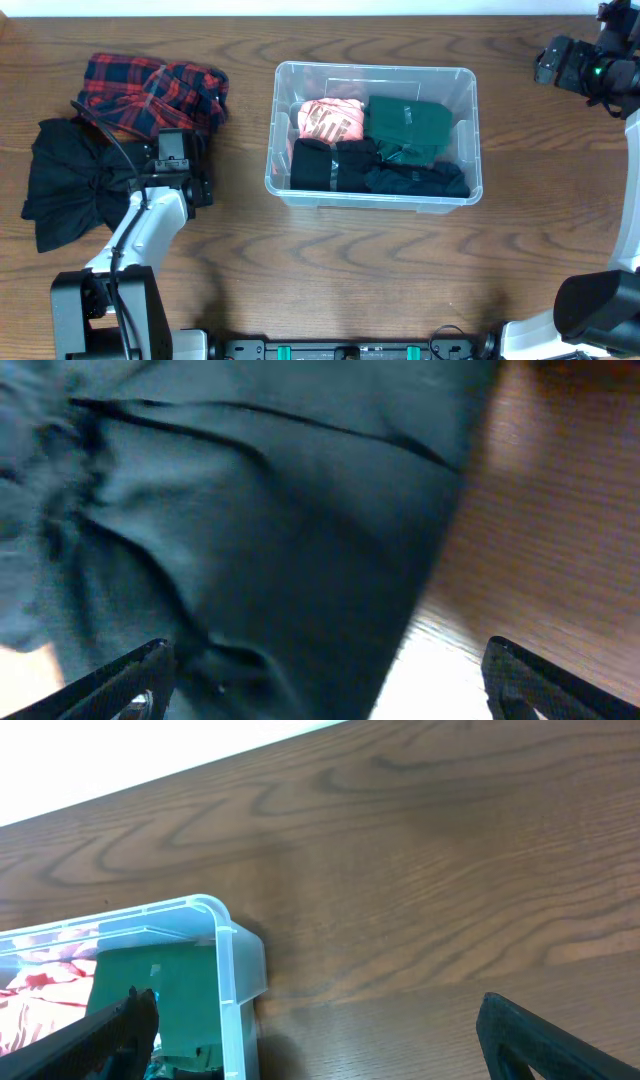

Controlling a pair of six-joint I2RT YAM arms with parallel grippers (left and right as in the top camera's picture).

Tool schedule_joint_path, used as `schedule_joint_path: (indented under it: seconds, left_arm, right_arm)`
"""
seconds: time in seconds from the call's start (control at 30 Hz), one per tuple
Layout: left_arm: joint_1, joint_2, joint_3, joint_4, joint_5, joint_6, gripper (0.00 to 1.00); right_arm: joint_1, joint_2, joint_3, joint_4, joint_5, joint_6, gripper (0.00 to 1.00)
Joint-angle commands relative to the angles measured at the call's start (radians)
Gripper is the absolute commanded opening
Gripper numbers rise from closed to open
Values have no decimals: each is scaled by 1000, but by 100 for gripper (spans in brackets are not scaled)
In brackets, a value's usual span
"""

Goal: Pack container
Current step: 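Move the left gripper to the large black garment and grasp it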

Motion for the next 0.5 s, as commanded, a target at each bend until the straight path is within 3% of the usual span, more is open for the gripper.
schedule_joint_path:
  seconds: [0.0, 0.47]
  left_arm:
    - [4, 6, 16, 11, -115, -5, 98]
    - [5, 107, 16, 23, -151, 27, 98]
  right_arm:
    - [-3, 11, 12, -1, 0, 12, 99]
    - [-3, 11, 12, -1, -1, 12, 99]
